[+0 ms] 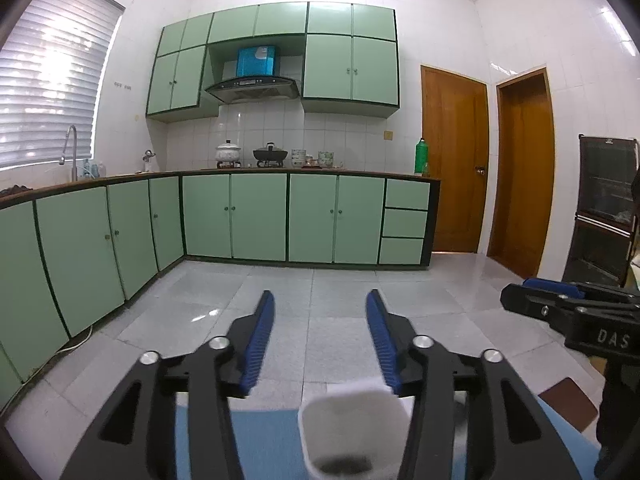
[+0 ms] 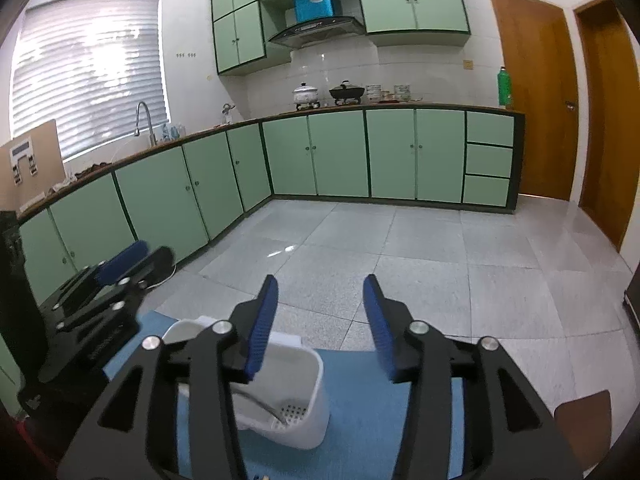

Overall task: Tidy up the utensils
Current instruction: 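Carry both spoons over the white caddy and open both tools to drop them, then move both open tools back toward the chopsticks on the table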

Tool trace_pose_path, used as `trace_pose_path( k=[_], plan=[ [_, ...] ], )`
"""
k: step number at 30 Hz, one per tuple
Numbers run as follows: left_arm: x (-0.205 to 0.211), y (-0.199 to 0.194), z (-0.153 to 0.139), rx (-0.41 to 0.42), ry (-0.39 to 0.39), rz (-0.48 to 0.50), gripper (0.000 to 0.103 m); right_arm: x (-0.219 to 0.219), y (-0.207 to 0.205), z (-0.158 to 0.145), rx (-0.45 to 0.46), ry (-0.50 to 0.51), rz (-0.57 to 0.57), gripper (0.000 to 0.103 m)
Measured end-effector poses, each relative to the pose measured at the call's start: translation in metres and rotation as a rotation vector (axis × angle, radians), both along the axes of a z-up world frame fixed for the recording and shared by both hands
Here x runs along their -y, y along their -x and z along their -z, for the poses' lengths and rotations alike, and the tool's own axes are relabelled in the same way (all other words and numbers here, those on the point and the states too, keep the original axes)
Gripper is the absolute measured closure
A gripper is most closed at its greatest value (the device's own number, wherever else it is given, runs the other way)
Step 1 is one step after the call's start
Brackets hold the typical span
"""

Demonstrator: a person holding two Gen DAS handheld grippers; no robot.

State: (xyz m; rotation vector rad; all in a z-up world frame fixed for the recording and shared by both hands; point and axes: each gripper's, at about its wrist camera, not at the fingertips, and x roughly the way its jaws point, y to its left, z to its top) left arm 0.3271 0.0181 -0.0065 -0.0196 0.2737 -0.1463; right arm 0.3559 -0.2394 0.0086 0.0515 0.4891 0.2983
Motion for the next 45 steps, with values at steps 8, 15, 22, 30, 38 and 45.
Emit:
trace_pose_path(
  k=[8,15,22,30,38,45],
  plan=[
    [-0.01,0.081,0.021,-0.168,0.045,-0.001,0.025,0.016,0.092,0.026,-0.048,0.011,0.029,0.015],
    [-0.007,0.163,0.081,-0.373,0.027,-0.012,0.021,0.016,0.177,0.081,-0.201,0.015,0.058,0.014],
    [-0.007,0.21,0.118,-0.492,0.004,-0.035,0.021,0.0,0.242,0.12,-0.301,0.054,0.031,0.014],
    [-0.006,0.23,0.132,-0.558,-0.023,-0.066,0.021,-0.018,0.275,0.141,-0.356,0.11,-0.011,0.02],
    [-0.008,0.239,0.139,-0.608,-0.041,-0.072,0.021,-0.033,0.281,0.153,-0.405,0.183,-0.03,0.024],
    [-0.013,0.24,0.142,-0.621,-0.027,-0.072,0.02,-0.035,0.278,0.156,-0.41,0.236,0.018,0.025]
  ],
)
